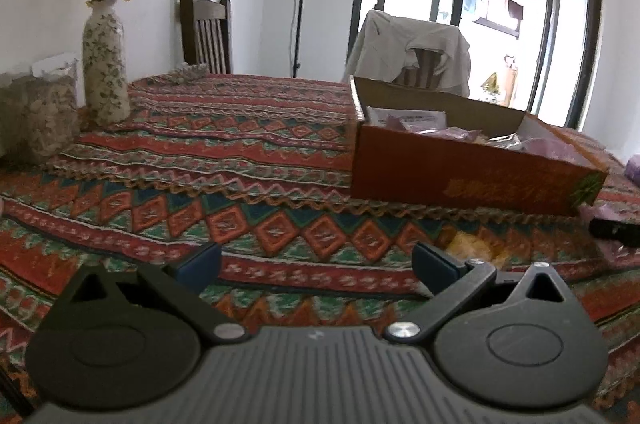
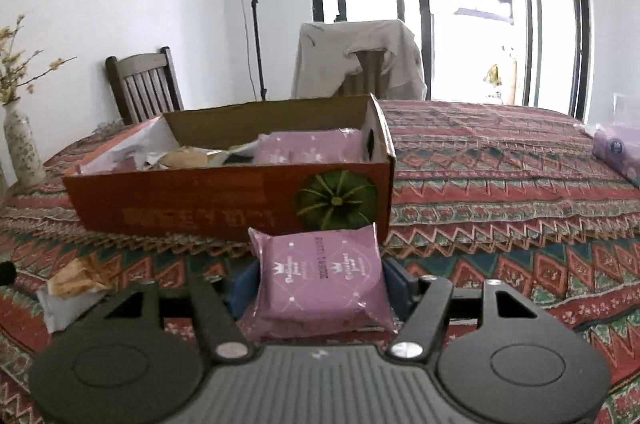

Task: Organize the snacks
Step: 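Grasp the last white cracker-print packet with the left gripper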

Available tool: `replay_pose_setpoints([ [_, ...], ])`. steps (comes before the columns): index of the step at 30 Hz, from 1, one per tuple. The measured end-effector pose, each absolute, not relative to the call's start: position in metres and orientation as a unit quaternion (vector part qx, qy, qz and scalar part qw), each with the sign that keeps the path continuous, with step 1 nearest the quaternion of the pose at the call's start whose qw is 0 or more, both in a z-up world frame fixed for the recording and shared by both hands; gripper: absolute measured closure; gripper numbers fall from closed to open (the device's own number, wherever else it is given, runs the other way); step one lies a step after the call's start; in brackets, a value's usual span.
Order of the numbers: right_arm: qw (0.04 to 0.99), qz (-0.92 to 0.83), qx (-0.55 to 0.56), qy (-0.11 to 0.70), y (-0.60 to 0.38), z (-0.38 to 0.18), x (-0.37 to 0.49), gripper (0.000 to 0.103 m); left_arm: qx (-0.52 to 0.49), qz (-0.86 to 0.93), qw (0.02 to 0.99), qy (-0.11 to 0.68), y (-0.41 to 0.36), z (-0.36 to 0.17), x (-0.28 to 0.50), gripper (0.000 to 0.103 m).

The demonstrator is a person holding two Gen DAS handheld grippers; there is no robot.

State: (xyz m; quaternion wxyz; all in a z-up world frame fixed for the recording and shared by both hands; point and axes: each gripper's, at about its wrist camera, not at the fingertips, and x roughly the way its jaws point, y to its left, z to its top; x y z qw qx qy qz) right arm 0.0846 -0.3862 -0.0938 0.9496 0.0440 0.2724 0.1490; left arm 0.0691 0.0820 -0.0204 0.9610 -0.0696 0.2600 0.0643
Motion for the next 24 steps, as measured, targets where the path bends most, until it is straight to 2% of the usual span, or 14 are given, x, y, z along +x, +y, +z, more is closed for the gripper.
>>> replay_pose_setpoints([
  [7,0.952,0.151,0.046,0.263,-0.386,-0.094,0.082,0.038,-0.058,0.004,0.963,0.261,0.046,-0.006,0.085,0.0],
  [14,0.954,0.149,0.046,0.258,-0.386,-0.092,0.077,0.038,0.004,-0.006,0.948,0.318,0.0,-0.019,0.113,0.0],
  [19,0.954,0.15,0.048,0.256,-0.387,-0.091,0.076,0.037,0.006,0.014,0.939,0.343,-0.008,-0.03,0.124,0.0],
  [24,0.953,0.15,0.045,0.258,-0.385,-0.091,0.077,0.037,-0.006,0.019,0.936,0.351,-0.007,-0.037,0.128,0.008],
])
